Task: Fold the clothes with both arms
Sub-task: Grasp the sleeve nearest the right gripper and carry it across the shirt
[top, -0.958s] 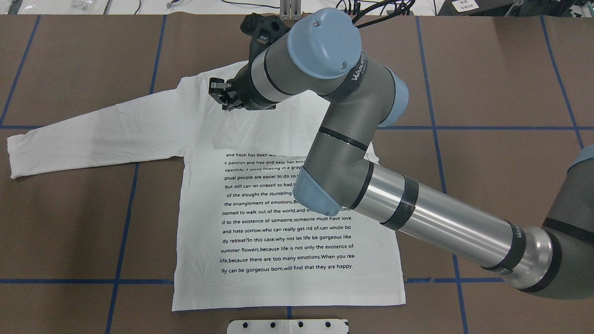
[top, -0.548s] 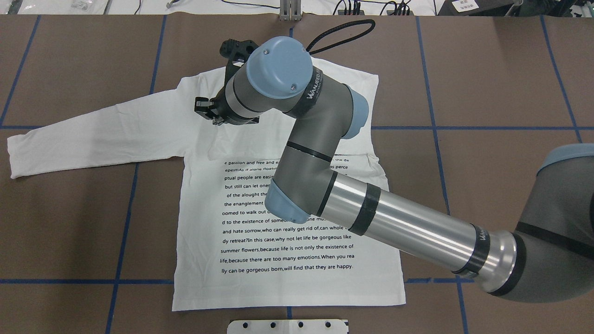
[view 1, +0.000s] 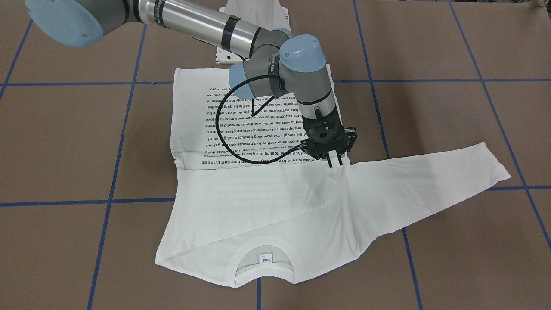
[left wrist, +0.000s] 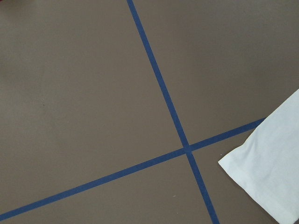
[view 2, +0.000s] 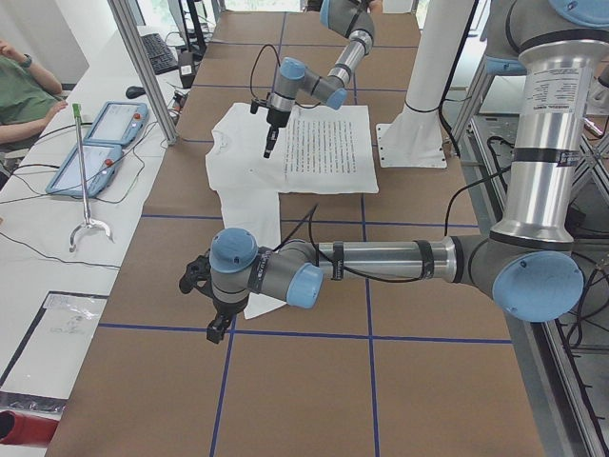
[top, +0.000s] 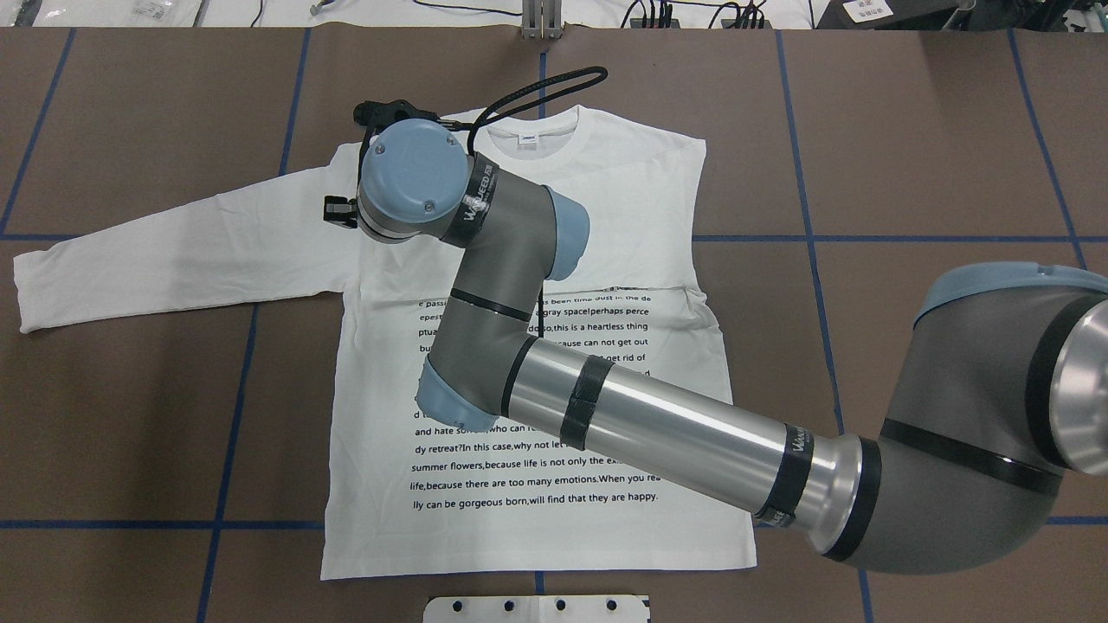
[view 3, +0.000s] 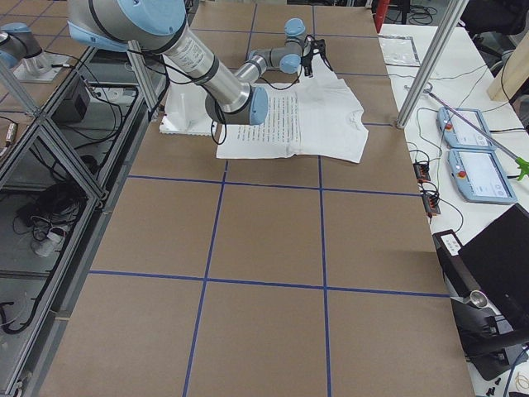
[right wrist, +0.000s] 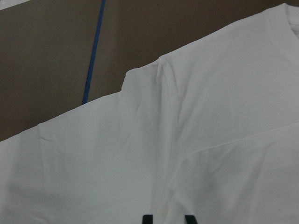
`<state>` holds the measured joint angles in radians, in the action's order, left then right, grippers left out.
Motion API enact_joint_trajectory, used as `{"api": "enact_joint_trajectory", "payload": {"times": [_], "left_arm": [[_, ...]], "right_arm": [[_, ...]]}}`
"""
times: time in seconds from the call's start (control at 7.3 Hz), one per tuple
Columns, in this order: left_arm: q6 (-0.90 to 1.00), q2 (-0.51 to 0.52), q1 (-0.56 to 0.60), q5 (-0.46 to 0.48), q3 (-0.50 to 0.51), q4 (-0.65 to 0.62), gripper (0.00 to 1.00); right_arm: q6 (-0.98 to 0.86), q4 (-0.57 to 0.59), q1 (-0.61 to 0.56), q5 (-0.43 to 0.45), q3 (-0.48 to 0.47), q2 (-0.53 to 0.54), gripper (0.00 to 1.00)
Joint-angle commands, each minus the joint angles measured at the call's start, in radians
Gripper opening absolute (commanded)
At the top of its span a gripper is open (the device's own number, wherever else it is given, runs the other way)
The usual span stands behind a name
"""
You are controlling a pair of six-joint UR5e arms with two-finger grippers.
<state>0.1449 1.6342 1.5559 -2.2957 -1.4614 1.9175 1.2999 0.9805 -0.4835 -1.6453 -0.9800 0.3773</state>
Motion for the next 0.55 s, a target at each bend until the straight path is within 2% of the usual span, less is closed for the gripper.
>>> {"api": "enact_joint_trajectory", "payload": {"times": [0.0, 0.14, 0.27, 0.41], "left_arm": [[-0.001, 0.013, 0.0, 0.001, 0.015, 0.0, 1.0], [-0.02, 0.027, 0.0, -0.001, 0.042, 0.001, 1.0], [-0.115, 0.038, -0.002, -0.001, 0.082, 0.064, 1.0], [-0.227, 0.03, -0.014, -0.002, 0.152, 0.216, 1.0]], "right_arm": [[-0.002, -0.032, 0.014, 0.05, 0.023, -0.032, 1.0], [0.002, -0.029, 0.014, 0.048, 0.023, -0.034, 1.0], [0.009, -0.019, 0.013, 0.041, 0.018, -0.031, 1.0], [0.006, 0.045, 0.01, 0.021, -0.026, -0.014, 1.0]]}}
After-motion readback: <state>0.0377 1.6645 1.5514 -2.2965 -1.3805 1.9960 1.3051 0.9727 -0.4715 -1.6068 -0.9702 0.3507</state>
